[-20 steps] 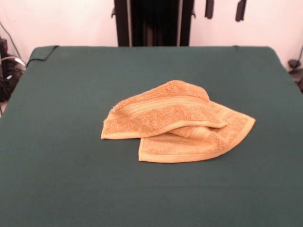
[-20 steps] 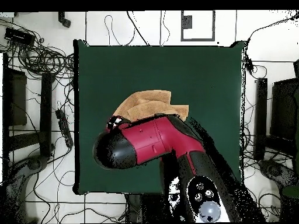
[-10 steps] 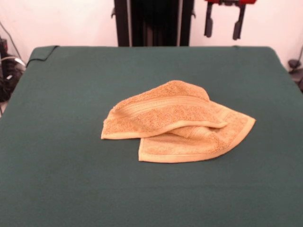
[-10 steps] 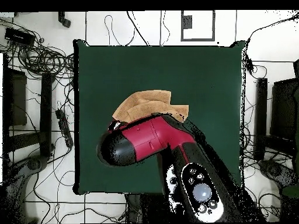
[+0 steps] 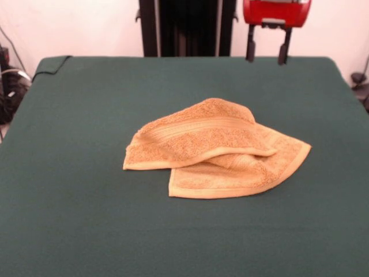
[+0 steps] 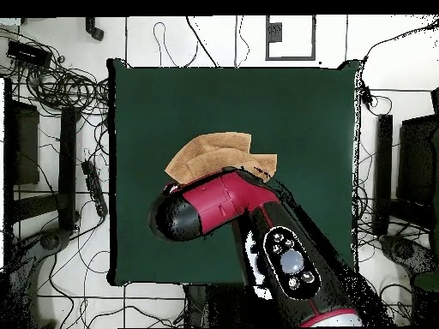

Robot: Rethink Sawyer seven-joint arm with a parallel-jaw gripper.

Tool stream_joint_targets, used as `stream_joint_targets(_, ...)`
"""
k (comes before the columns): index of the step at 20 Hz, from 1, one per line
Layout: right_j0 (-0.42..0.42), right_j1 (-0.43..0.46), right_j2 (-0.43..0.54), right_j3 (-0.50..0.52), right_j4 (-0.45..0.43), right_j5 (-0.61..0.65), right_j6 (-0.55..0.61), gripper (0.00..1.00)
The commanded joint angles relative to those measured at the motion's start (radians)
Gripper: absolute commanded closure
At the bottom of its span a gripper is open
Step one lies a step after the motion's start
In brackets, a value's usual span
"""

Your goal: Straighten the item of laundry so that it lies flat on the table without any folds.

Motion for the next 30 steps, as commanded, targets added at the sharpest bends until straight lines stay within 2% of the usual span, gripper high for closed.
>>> stream_joint_targets(1,0.024,0.072,0.056,-0.007,-0.036,-0.07,-0.104,0.0)
stream_joint_targets(6,0.054,0.064,0.06,-0.043,-0.011,-0.025,-0.092,0.0)
stream_joint_targets(10,0.086,0.089,0.059,-0.102,0.006,0.006,-0.076,0.0)
stream_joint_targets(15,0.079,0.102,0.07,-0.117,0.027,0.031,-0.103,0.0)
stream_joint_targets(22,0.087,0.177,0.091,-0.269,0.048,0.147,-0.197,0.0)
stream_joint_targets(30,0.075,0.217,0.106,-0.387,0.053,0.246,-0.271,0.0)
